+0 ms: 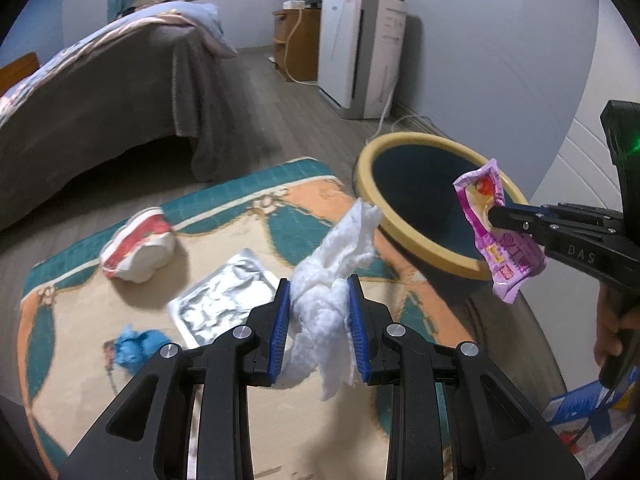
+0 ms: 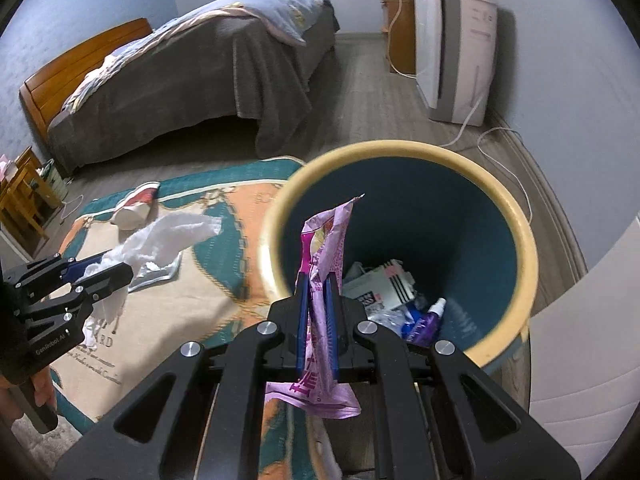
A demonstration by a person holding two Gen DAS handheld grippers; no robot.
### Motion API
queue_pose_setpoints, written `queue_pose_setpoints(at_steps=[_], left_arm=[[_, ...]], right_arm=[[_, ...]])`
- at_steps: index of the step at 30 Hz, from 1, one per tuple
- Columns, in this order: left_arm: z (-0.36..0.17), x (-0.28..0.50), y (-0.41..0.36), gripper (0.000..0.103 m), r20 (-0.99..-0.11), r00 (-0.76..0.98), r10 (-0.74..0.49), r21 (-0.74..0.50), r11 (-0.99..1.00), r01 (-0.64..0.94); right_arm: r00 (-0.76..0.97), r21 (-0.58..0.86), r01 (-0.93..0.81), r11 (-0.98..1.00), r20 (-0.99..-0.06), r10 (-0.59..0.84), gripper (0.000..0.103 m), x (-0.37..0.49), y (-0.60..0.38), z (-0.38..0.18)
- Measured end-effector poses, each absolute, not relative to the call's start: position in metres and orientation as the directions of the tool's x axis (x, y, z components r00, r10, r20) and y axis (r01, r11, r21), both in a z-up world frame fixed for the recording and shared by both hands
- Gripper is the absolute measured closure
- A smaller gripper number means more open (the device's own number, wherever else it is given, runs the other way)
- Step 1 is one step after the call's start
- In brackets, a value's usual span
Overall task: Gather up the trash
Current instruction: 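Carry wrapper and tissue over the bin and open both tools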
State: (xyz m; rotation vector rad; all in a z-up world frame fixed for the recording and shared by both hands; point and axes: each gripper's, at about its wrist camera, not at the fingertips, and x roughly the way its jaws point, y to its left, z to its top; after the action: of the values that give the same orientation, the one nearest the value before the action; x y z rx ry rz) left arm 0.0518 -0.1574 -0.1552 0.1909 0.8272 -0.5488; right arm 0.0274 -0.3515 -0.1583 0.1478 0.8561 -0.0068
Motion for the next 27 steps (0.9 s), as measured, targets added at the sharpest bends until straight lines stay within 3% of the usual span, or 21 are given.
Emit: queue_pose_setpoints(at_steps=[27], left_arm=[[-0.164,0.054,-0.249,0.074,-0.755,0.466,-0.461,-0.068,0.762,0.644]], right_arm=[[0.637,0.131,0.178,0.975,-0.771,-0.013,0.095,0.014,-0.423,-0.179]])
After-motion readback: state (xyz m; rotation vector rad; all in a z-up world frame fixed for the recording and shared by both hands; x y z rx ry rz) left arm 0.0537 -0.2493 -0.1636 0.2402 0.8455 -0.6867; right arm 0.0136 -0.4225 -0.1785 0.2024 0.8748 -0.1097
